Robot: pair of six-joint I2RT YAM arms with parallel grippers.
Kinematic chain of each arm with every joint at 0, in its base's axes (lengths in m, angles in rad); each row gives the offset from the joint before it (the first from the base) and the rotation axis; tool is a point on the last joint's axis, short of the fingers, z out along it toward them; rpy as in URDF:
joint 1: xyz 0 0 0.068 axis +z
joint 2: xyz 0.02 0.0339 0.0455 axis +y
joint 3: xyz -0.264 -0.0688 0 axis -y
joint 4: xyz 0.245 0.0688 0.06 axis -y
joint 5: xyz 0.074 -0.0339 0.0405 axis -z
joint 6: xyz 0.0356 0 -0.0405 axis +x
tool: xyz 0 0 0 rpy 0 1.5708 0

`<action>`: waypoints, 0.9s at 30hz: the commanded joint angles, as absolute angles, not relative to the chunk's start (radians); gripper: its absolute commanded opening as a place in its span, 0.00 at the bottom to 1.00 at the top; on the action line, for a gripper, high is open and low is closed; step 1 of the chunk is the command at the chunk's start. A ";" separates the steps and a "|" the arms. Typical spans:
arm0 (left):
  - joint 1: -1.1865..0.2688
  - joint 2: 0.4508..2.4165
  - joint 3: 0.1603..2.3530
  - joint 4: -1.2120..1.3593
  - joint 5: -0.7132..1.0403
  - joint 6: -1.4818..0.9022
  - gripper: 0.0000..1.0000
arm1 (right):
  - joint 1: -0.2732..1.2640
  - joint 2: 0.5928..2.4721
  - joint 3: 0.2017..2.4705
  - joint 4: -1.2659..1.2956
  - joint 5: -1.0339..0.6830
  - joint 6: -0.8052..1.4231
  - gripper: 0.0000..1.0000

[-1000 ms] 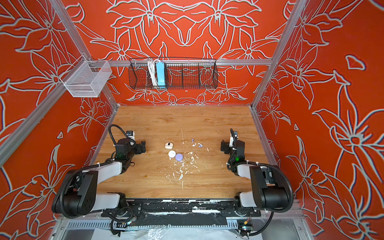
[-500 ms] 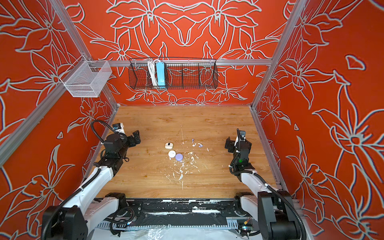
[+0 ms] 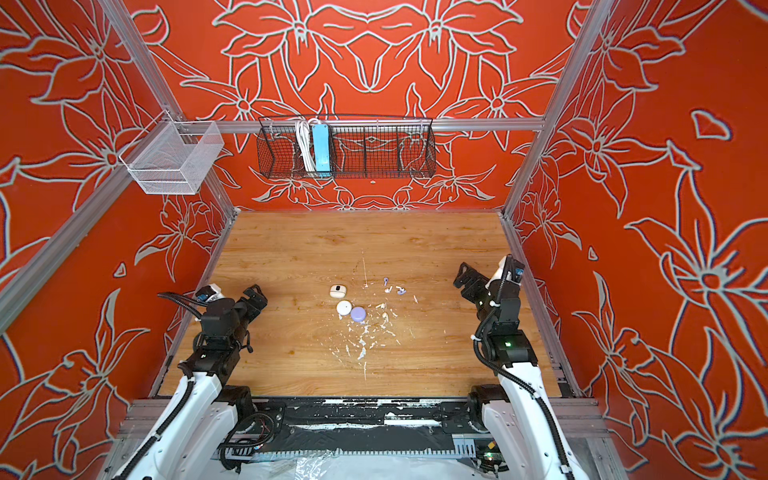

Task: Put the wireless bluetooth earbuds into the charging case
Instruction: 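Reach the right gripper toward the white earbud charging case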

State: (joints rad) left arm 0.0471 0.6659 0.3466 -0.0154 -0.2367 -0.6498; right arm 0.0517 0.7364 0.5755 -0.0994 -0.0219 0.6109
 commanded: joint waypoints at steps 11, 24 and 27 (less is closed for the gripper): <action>0.052 0.902 0.476 0.026 -0.058 -0.649 0.97 | 0.643 1.148 0.894 -0.290 0.205 0.475 0.98; 0.051 0.979 0.498 -0.051 -0.192 -0.713 0.97 | 0.851 1.885 1.464 -0.501 0.162 0.742 0.90; 0.051 0.967 0.489 -0.044 -0.193 -0.724 0.97 | 0.850 1.963 1.517 -0.471 0.121 0.783 0.89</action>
State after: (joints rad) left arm 0.0471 0.9779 0.4881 -0.0338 -0.1650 -0.6937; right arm 0.8543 1.9190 1.4647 -0.4358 0.1562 0.6941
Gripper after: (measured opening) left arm 0.972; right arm 0.893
